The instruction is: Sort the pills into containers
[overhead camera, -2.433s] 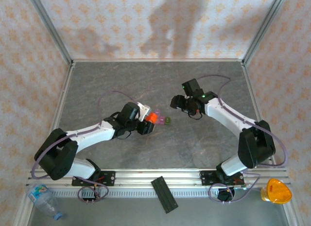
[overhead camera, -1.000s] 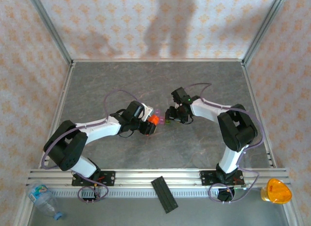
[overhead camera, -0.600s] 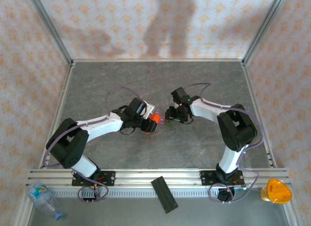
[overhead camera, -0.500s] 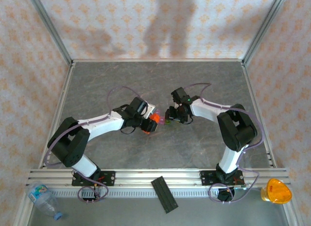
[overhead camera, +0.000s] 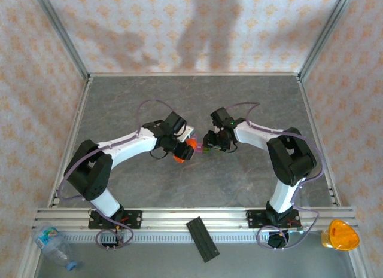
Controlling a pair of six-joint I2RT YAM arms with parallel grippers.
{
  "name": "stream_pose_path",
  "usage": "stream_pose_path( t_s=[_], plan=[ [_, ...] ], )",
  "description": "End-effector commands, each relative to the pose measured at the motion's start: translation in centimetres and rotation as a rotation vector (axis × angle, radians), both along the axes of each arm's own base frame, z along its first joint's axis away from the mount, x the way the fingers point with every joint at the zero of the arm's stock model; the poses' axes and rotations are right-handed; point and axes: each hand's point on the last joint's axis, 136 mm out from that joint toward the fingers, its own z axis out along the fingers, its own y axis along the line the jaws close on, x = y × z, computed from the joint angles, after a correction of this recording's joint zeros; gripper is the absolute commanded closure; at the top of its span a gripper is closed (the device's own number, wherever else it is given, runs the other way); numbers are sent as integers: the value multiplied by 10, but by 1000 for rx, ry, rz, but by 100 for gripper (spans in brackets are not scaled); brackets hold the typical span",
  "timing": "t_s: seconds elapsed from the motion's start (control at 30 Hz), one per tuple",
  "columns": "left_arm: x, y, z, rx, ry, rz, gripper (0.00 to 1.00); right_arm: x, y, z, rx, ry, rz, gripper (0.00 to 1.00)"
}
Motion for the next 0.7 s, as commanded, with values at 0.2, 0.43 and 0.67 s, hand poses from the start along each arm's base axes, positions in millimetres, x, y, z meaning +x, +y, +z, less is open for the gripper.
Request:
stream_pose_path(
  t_s=[0.2,0.43,0.67],
  plan=[
    [-4,4,-12,76,54,-36,100,-4,-7,-25,-74,49,-21,55],
    [1,3,-13,84,52,-39,100,-5,-8,-27,-78,52,-20,55],
    [11,5,-16,85,43,-14,100,-7,-9,-30,-82,58,-18,55]
  ],
)
